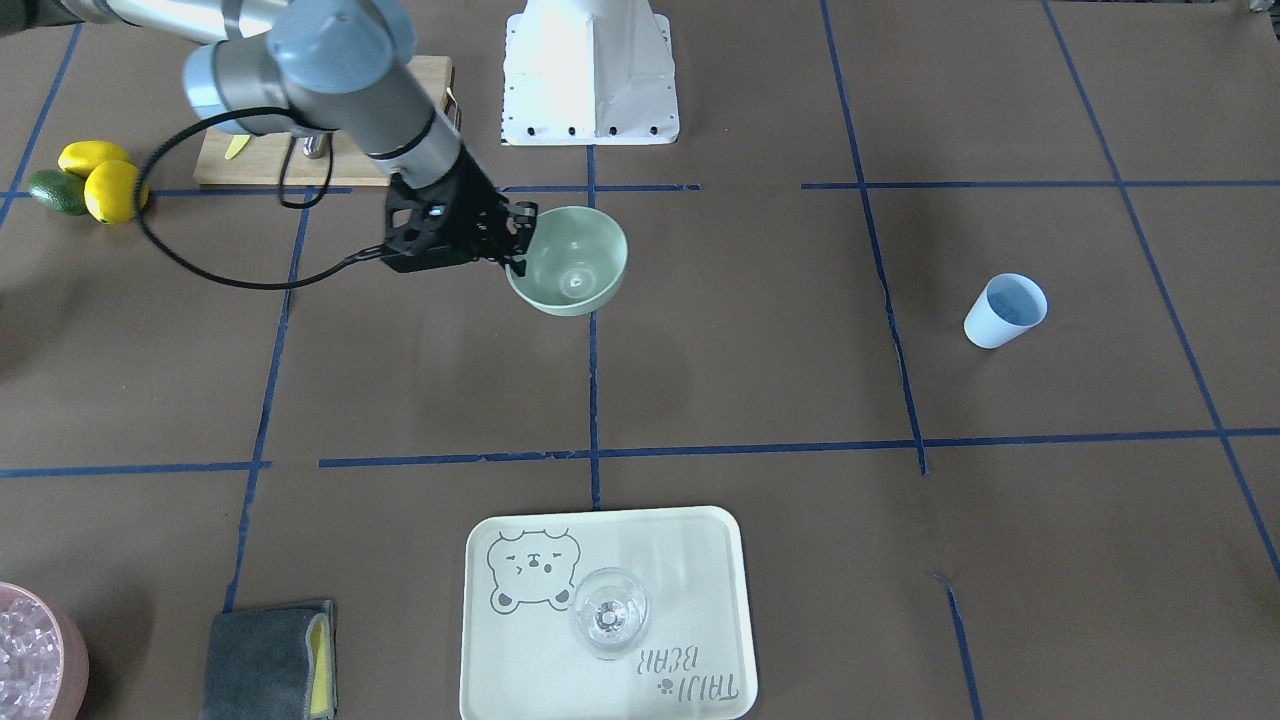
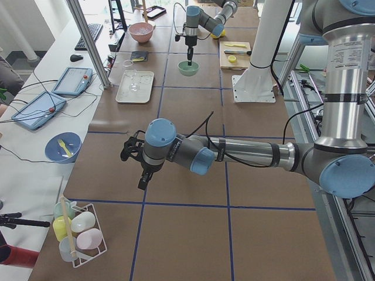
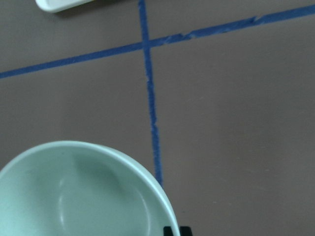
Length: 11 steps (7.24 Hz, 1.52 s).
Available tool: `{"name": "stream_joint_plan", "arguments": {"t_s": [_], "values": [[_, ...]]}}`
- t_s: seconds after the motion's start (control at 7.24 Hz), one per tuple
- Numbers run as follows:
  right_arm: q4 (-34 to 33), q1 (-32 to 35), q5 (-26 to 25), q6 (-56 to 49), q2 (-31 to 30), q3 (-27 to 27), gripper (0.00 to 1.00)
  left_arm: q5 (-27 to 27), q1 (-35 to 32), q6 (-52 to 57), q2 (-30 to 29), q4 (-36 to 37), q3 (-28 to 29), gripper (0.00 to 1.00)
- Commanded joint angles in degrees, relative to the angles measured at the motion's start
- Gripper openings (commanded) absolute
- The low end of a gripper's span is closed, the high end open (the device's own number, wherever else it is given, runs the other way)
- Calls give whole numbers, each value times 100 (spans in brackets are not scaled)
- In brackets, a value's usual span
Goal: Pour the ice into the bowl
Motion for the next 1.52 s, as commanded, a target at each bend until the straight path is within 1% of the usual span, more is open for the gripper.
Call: {"name": "stream_joint_plan", "arguments": {"t_s": [0.0,0.14,0.41,0.55,0.69,0.83,0.97,1.11,1.24,1.38], "values": [[-213,-444,-655,183,1126,-1316,0,0,0,-6,-7,0,21,100],[-152,-480,-754,201,1312,-1670,0,0,0,-15,-7,-9,39,100],[-151,-515,-755,244,1331,-1867,0,0,9,-23,-7,-113,65,100],[-142,-516,-720,610,1349,-1867,2,-9,18,-23,-7,-140,117,100],[-142,-516,-720,718,1392,-1867,87,-9,35,-41,-16,-175,101,100],[-133,-516,-720,737,1462,-1867,100,-9,314,-667,2,-672,-13,100],[-125,-507,-720,737,1498,-1832,100,43,865,-2223,324,-1912,-292,100],[-125,-463,-694,728,1498,-1763,100,775,1653,-3308,884,-3004,-687,100],[-159,-350,-615,728,1498,-1640,100,1426,2349,-3902,1281,-3284,-1152,100],[-195,-131,-336,711,1463,-1543,100,1841,2912,-4465,1528,-3296,-1574,100]]}}
